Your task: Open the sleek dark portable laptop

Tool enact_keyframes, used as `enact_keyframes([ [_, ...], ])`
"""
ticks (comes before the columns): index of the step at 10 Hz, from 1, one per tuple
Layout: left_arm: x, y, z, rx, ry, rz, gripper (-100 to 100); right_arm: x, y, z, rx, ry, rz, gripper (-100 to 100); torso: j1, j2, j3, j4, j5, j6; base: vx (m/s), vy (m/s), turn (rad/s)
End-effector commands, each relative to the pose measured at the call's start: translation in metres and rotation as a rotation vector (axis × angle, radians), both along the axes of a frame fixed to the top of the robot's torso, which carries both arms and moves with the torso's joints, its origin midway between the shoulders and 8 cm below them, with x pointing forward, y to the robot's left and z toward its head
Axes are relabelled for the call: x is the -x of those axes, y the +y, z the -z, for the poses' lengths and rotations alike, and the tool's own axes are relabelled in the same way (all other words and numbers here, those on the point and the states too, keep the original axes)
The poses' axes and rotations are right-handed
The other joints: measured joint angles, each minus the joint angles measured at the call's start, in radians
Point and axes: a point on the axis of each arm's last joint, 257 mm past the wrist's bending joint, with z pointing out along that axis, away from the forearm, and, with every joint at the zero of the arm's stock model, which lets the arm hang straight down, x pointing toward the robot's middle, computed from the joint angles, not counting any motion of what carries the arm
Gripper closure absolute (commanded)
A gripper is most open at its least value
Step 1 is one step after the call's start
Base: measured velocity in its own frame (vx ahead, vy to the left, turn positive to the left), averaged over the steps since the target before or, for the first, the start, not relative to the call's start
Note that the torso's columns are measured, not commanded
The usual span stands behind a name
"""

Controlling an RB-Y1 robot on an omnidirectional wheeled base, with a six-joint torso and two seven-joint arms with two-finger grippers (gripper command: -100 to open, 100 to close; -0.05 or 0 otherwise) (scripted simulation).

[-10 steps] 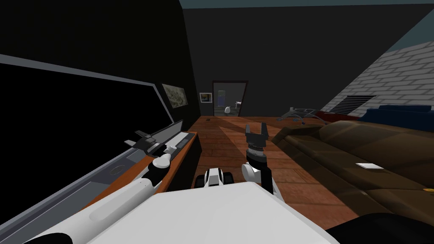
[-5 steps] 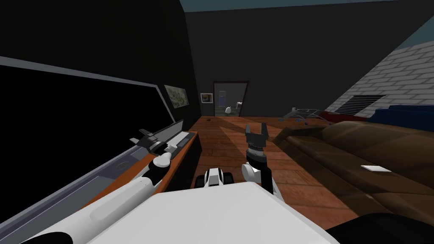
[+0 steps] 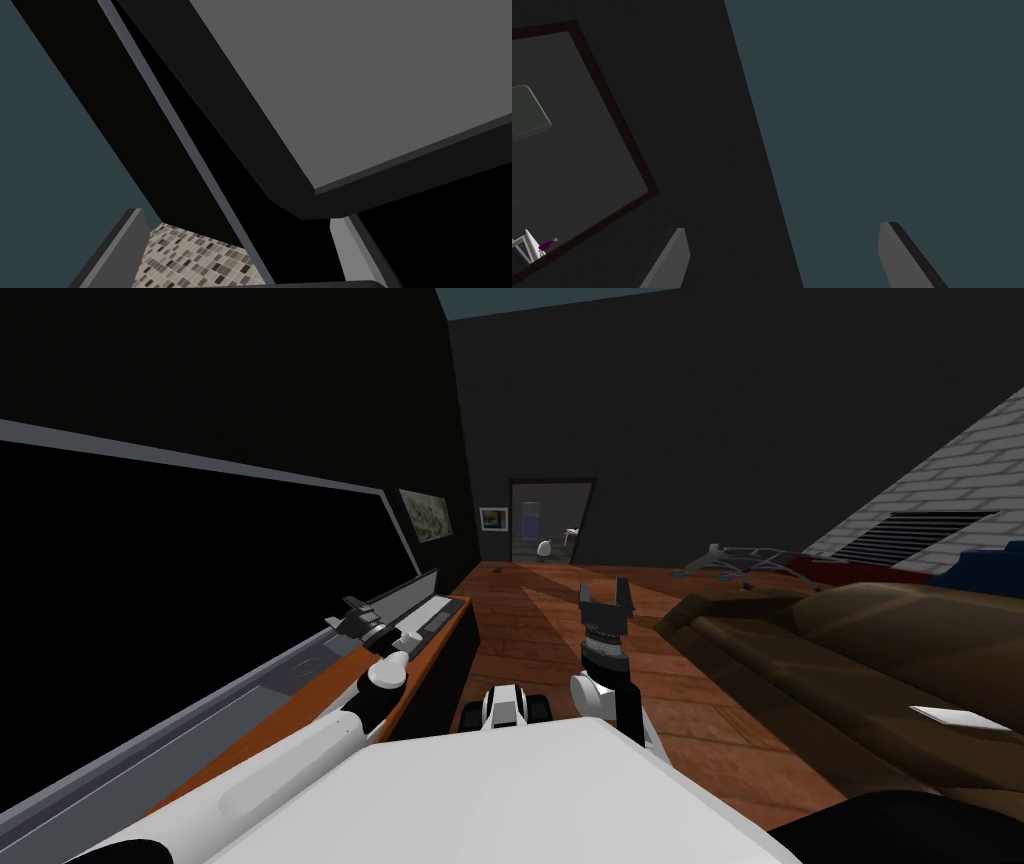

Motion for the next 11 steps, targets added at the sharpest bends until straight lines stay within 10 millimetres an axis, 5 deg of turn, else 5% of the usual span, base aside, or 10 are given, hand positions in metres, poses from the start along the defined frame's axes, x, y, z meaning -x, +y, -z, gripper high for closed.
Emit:
enact_keyframes([
  [1,-0.007,-0.004,0.025,0.054,0.048,0.019,-100,0.0,0.0,0.0,0.0,0.0,0.0,0,-0.001,0.0,0.0,0.0,0.0,0.0,0.018,-0.016,0.045],
  [2,-0.01,-0.008,0.051,0.107,0.093,0.036,-100,0.0,0.0,0.0,0.0,0.0,0.0,0,0.0,0.001,0.001,0.001,0.0,0.001,0.018,-0.012,0.179],
  [6,-0.019,-0.002,0.024,0.083,0.071,0.032,-100,0.0,0.0,0.0,0.0,0.0,0.0,0,0.001,0.002,0.001,0.001,0.0,0.0,-0.006,0.019,0.024],
  [7,-0.027,-0.001,0.019,0.085,0.075,0.034,100,0.0,0.0,0.0,0.0,0.0,0.0,0,-0.001,0.001,0.001,0.0,0.0,0.0,-0.009,0.016,0.005],
  [8,-0.015,-0.007,0.034,0.086,0.075,0.031,100,0.0,0.0,0.0,0.0,0.0,0.0,0,-0.001,0.001,0.0,0.0,-0.001,0.0,0.009,-0.006,-0.027],
  [11,-0.013,-0.006,0.03,0.077,0.067,0.027,100,0.0,0.0,0.0,0.0,0.0,0.0,0,0.002,-0.003,-0.002,-0.003,0.003,0.002,0.001,-0.024,0.006],
])
